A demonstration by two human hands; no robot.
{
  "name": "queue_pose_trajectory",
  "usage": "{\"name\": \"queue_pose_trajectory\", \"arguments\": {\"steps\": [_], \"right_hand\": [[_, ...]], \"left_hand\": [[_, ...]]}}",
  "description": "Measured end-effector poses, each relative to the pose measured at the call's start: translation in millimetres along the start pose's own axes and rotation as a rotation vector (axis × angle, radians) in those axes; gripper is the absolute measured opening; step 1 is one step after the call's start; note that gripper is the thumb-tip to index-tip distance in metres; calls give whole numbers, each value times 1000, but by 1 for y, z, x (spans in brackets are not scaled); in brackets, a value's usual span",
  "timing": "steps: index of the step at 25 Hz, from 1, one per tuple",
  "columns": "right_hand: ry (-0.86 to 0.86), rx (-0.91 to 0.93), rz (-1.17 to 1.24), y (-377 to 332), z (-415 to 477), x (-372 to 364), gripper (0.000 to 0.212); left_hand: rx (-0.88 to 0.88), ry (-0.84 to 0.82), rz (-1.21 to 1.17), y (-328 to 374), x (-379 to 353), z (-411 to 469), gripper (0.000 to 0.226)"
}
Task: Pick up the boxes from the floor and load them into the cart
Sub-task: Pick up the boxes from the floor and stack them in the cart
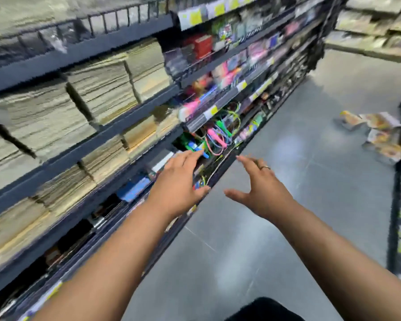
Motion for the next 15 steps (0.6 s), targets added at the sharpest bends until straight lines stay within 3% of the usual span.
{"name": "queue_pose_trajectory", "arguments": {"steps": [7,15], "right_hand": [[233,-261,49,114,40,106,87],[329,-355,10,251,129,263,86]], "left_hand": [[-301,-43,-43,108,-45,164,86],[-420,-55,-138,256,-97,353,87]]}}
Point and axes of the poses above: each hand's wrist, its own z-axis towards the middle knuckle, its own x-axis out of the back of the hand, y = z × x, the point moved 3 cm from there along z, towards the middle knuckle, and after that the axes turned 13 degrees about z, right-handed, at the moved point
